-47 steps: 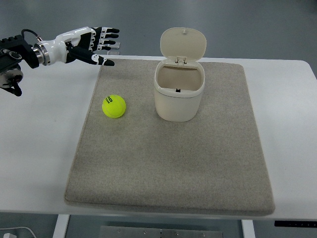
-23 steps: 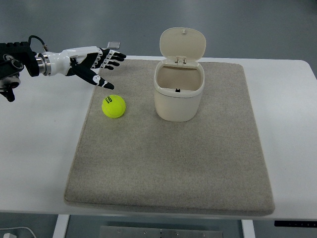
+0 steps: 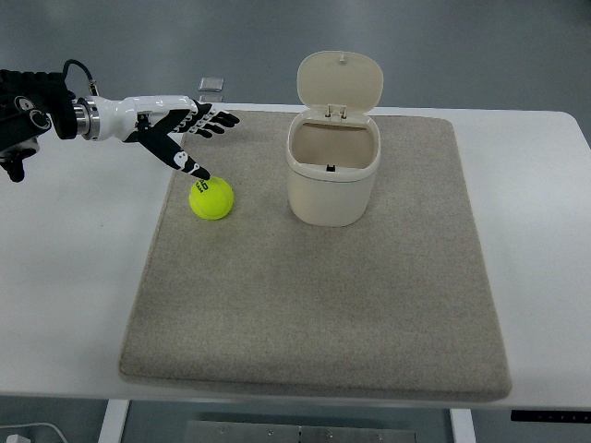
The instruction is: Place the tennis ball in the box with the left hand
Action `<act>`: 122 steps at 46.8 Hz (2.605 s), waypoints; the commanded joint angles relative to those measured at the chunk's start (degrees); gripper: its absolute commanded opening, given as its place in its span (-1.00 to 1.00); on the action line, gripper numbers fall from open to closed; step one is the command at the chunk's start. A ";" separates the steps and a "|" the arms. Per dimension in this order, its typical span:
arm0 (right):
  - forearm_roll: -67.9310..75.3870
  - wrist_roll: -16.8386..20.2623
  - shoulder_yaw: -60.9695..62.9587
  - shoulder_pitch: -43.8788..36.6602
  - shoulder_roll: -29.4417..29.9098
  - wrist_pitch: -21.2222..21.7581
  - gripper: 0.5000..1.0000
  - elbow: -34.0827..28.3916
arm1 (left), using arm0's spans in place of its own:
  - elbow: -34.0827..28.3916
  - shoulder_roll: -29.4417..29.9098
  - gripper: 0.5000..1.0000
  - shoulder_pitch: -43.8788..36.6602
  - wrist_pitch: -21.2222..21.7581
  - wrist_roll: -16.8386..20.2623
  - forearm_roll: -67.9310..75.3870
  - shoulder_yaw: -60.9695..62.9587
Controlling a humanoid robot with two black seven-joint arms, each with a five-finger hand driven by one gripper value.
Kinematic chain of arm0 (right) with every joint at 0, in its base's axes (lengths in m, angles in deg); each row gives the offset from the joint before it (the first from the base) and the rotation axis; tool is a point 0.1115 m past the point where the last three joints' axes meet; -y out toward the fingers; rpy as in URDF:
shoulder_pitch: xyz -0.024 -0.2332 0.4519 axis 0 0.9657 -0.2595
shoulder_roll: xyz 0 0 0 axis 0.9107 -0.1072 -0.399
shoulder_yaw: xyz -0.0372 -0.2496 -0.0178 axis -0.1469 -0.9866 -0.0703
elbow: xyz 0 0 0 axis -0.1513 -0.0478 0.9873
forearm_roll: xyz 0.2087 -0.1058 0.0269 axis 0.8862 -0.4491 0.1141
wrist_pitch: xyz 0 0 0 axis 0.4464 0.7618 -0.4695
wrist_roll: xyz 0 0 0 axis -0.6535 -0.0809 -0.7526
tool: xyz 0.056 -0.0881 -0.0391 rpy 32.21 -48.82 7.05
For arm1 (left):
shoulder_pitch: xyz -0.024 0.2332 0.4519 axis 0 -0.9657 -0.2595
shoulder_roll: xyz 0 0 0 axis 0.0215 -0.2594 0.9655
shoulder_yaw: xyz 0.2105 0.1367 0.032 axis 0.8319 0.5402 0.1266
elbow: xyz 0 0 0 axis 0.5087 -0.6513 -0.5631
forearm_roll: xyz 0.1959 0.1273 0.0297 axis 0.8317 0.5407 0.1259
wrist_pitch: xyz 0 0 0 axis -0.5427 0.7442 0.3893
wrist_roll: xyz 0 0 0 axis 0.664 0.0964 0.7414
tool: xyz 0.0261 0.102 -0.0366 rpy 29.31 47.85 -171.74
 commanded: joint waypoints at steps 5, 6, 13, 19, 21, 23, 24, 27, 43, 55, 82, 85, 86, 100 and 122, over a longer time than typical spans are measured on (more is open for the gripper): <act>0.00 0.04 -0.09 0.01 0.00 0.00 0.75 0.00 | 0.04 0.04 0.90 -0.06 -0.04 0.09 -1.02 -1.17; 0.00 -0.05 -0.09 0.01 0.00 0.00 0.75 0.00 | 0.04 0.04 0.90 -0.24 -0.04 0.09 -1.11 -1.26; 0.00 0.04 -0.09 0.01 0.00 0.00 0.75 0.00 | 0.48 0.04 0.90 -0.59 -0.04 0.09 -1.11 -1.70; 0.00 0.04 -0.09 0.01 0.00 0.00 0.75 0.00 | 0.57 -0.23 0.90 -0.85 -0.22 0.00 -1.02 -1.44; 0.00 0.04 -0.09 0.01 0.00 0.00 0.75 0.00 | 0.66 -0.32 0.90 -0.85 -0.30 0.00 -0.94 -1.44; 0.00 -0.05 0.00 0.01 0.00 0.00 0.75 0.00 | 0.57 -0.32 0.91 -0.85 -0.48 0.00 -0.94 -1.35; 0.00 0.04 0.00 0.01 0.00 0.00 0.75 0.00 | 0.57 -0.40 0.91 -0.85 -0.48 0.00 -0.94 -1.26; 0.00 0.04 -0.09 0.01 0.00 0.00 0.75 0.00 | 0.48 -0.58 0.91 -1.03 -0.48 0.00 -0.94 -1.18; 0.00 0.04 -0.09 0.01 0.00 0.00 0.75 0.00 | 0.31 -1.54 0.91 -2.26 0.05 0.00 -0.94 -1.18; 0.00 0.04 0.00 0.01 0.00 0.00 0.75 0.00 | 1.97 -2.87 0.91 -2.17 -0.04 0.00 -0.85 -1.09; 0.00 -0.05 0.00 0.01 0.00 0.00 0.76 0.00 | 3.91 -0.23 0.87 -1.82 2.07 0.00 0.03 3.57; 0.00 0.04 -0.09 0.01 0.00 0.00 0.75 0.00 | 3.82 0.12 0.87 -1.73 2.16 0.00 0.12 3.92; 0.00 0.04 -0.09 0.01 0.00 0.00 0.75 0.00 | 3.82 0.21 0.87 -1.73 2.24 0.00 0.12 4.01; 0.00 -0.05 0.00 0.01 0.00 0.00 0.75 0.00 | 3.73 0.04 0.84 -1.65 4.97 0.00 6.00 4.71; 0.00 -0.05 -0.09 0.01 0.00 0.00 0.75 0.00 | 4.35 -0.67 0.84 -0.94 6.99 0.00 13.47 4.71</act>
